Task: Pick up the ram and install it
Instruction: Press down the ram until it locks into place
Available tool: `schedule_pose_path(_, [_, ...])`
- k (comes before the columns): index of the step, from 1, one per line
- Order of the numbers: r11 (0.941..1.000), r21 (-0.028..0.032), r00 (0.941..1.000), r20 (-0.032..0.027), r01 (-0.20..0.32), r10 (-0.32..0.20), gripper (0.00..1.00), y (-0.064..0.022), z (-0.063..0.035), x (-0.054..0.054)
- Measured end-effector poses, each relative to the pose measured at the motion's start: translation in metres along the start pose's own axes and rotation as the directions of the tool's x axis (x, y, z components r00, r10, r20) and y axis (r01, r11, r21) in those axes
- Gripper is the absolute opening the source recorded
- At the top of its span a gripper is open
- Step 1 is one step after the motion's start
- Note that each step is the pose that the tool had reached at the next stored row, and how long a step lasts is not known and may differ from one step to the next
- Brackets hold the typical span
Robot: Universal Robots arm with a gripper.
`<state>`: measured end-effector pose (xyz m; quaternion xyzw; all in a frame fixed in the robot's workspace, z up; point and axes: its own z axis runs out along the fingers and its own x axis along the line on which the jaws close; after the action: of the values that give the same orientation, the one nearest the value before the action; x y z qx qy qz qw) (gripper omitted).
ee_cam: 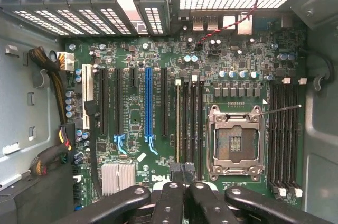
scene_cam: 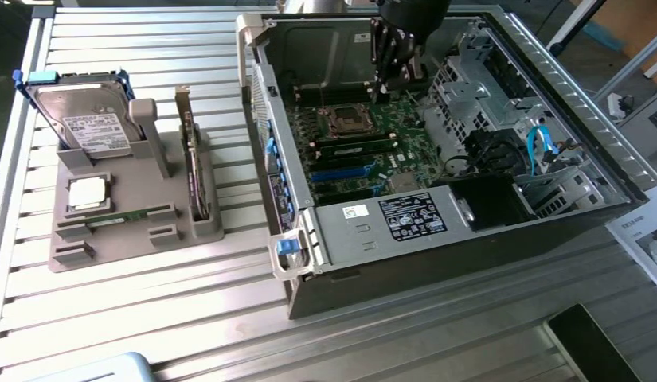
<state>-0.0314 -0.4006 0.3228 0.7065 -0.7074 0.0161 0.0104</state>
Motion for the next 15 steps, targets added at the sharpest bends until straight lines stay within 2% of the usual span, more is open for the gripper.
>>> schedule_pose_path(10, [1.0000,0.0000,1.0000,0.0000,-0.002,0.002,0.11,0.0000,0.0000,0.0000])
schedule_pose_path(15, [0.9994,-0.0013,0.9994,-0.0003,-0.035,0.035,0.11,0.0000,0.0000,0.0000])
